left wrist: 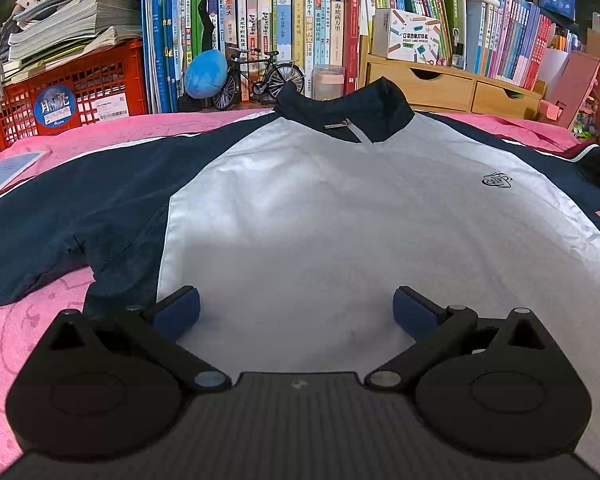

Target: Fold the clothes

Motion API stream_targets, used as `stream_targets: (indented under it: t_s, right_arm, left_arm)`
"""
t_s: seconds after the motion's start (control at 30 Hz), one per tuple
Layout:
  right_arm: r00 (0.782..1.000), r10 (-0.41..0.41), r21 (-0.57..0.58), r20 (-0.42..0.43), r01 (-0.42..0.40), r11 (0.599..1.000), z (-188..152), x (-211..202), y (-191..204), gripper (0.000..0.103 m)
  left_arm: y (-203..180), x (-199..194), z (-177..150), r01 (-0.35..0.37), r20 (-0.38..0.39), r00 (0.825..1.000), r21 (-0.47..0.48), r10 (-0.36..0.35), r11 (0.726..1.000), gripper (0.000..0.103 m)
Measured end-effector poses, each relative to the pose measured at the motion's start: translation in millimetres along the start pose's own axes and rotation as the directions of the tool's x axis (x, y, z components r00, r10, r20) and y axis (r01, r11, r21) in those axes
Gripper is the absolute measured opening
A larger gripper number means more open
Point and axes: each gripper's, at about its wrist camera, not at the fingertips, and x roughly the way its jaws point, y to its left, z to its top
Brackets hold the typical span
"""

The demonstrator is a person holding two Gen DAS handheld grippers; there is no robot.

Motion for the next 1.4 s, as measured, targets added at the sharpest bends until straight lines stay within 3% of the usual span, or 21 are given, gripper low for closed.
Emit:
stream_targets:
  t_s: [0.1,0.13,0.17,0.23,0.33,0.4,0.43,0.47,0.5,0.53,0.63,0.83,1.0,1.1,1.2,1.3,1.4]
  right_arm:
    - [0.992,0.066,0.003,0.107,-0.067,0.998,9,-28,13,0.093]
    - [0.986,0.106,0.017,0.130,-0.109,0.994,14,-32,18,0.084]
    - [0.980,0.165,0.042,0.108,-0.170,0.985,20,-26,21,0.068]
    - [0.959,0.276,0.096,0.064,-0.281,0.955,32,-12,29,0.047]
    - [0.959,0.272,0.201,-0.080,-0.252,0.947,27,34,33,0.033]
    - [0.959,0.216,0.241,-0.186,-0.168,0.956,15,72,29,0.031]
    - [0.956,0.198,0.245,-0.217,-0.143,0.959,9,86,25,0.030]
    - [0.961,0.198,0.285,-0.195,-0.138,0.949,6,87,16,0.030]
    - [0.962,0.164,0.290,-0.216,-0.097,0.952,3,98,10,0.035]
    - [0.963,0.134,0.295,-0.236,-0.060,0.954,1,108,5,0.047]
    - [0.961,0.128,0.331,-0.243,-0.042,0.943,-2,111,0,0.052]
    - [0.971,0.174,0.295,-0.160,-0.122,0.948,-7,61,15,0.076]
    - [0.955,0.255,0.222,-0.152,-0.219,0.950,-7,30,29,0.076]
    - [0.941,0.233,0.220,-0.247,-0.180,0.959,-16,42,31,0.079]
    - [0.929,0.242,0.296,-0.280,-0.156,0.942,-15,31,18,0.083]
    - [0.929,0.298,0.305,-0.219,-0.225,0.925,-9,-10,23,0.090]
    - [0.927,0.335,0.262,-0.169,-0.285,0.922,-7,-65,37,0.103]
  left_arm:
    - [0,0,0,0.001,0.001,1.000,0.000,-0.001,1.000,0.103]
    - [0,0,0,0.001,0.001,1.000,0.000,-0.001,1.000,0.103]
    - [1,0,-1,0.001,0.001,1.000,0.000,-0.001,1.000,0.103]
    - [1,0,-1,0.001,0.001,1.000,0.000,-0.001,1.000,0.103]
    - [1,0,-1,0.001,0.001,1.000,0.000,-0.001,1.000,0.103]
    - [1,0,-1,0.001,0.001,1.000,0.000,-0.001,1.000,0.103]
    - [1,0,-1,0.001,0.001,1.000,0.000,-0.001,1.000,0.103]
    - [1,0,-1,0.001,0.001,1.000,0.000,-0.001,1.000,0.103]
    - [0,0,-1,0.001,0.001,1.000,-0.001,-0.001,1.000,0.103]
    - [0,0,-1,0.001,0.002,1.000,-0.001,-0.001,1.000,0.103]
    - [2,0,-1,0.005,0.003,1.000,-0.004,-0.005,1.000,0.103]
    - [3,0,0,0.008,0.004,1.000,-0.005,-0.008,1.000,0.103]
    - [4,-1,-1,0.009,0.005,1.000,-0.006,-0.009,1.000,0.103]
    - [4,-1,-1,0.010,0.005,1.000,-0.006,-0.010,1.000,0.103]
    - [4,-1,-1,0.010,0.005,1.000,-0.006,-0.010,1.000,0.103]
    - [3,-1,0,0.010,0.005,1.000,-0.006,-0.010,1.000,0.103]
    - [4,-1,-1,0.010,0.005,1.000,-0.006,-0.010,1.000,0.103]
